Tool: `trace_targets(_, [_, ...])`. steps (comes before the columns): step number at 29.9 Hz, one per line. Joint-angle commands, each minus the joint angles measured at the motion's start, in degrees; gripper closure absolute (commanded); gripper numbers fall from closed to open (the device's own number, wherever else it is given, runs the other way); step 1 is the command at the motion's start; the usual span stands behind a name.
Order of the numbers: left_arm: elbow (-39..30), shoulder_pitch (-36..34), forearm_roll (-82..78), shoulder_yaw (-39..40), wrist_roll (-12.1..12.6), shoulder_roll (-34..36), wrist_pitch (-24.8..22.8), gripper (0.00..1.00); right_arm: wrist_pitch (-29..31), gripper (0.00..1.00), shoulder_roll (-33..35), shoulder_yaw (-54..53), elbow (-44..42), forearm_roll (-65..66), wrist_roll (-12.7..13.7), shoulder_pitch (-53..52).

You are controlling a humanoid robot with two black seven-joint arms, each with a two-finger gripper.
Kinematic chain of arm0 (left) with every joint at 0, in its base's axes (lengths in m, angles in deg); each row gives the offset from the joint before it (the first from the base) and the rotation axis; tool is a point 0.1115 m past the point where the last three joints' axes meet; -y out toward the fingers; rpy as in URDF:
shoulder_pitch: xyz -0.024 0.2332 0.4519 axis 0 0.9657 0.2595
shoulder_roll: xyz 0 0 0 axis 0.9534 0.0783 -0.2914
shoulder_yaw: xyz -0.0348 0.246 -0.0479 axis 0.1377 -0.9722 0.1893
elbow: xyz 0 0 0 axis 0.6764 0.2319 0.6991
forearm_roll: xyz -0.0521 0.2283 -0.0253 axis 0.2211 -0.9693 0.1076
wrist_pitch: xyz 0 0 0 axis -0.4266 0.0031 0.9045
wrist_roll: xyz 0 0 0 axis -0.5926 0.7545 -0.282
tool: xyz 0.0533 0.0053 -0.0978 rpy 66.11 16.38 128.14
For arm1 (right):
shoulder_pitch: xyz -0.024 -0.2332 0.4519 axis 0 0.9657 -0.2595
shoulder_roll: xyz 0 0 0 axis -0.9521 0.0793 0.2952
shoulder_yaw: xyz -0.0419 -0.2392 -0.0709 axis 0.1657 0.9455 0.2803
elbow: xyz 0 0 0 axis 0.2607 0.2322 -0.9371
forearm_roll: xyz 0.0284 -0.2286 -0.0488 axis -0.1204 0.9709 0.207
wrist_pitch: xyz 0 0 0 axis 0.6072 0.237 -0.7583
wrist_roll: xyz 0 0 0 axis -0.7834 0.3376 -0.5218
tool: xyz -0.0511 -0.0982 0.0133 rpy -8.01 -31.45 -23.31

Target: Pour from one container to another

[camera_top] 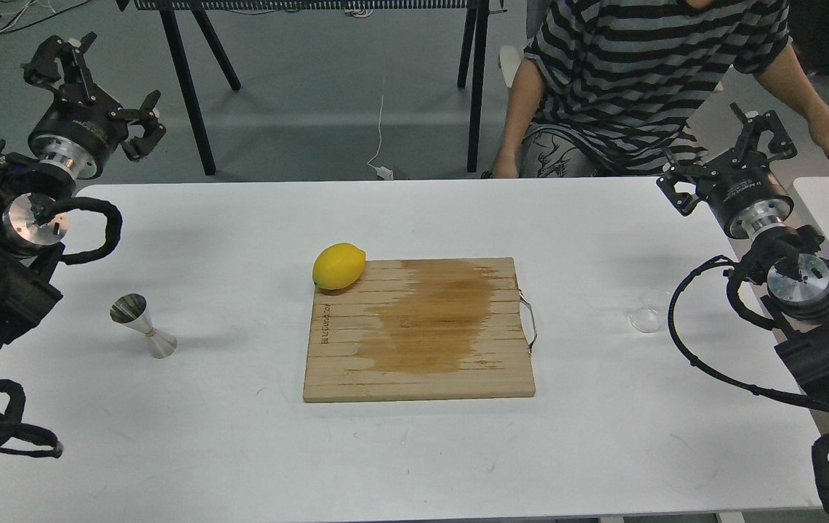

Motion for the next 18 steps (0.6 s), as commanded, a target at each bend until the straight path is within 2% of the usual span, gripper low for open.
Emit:
trace_targets(1, [-0.7,-0.1,0.2,0.1,0.0,0.4,-0.6,0.0,0.0,0.01,0.0,0.0,0.1,0.0,0.0,0.0])
trace_targets(11, [0.0,-0.4,0.5,0.4,0.0,0.8,-0.6,0.0,0.3,0.01,0.2,-0.2,0.1,0.0,-0.1,0.1])
trace_targets(18, [0.6,0.0,0.3,0.1,-1.7,1.0,-0.6,0.0,0.5,0.01,0.2,-0.1,0.3,0.0,-0.1,0.0])
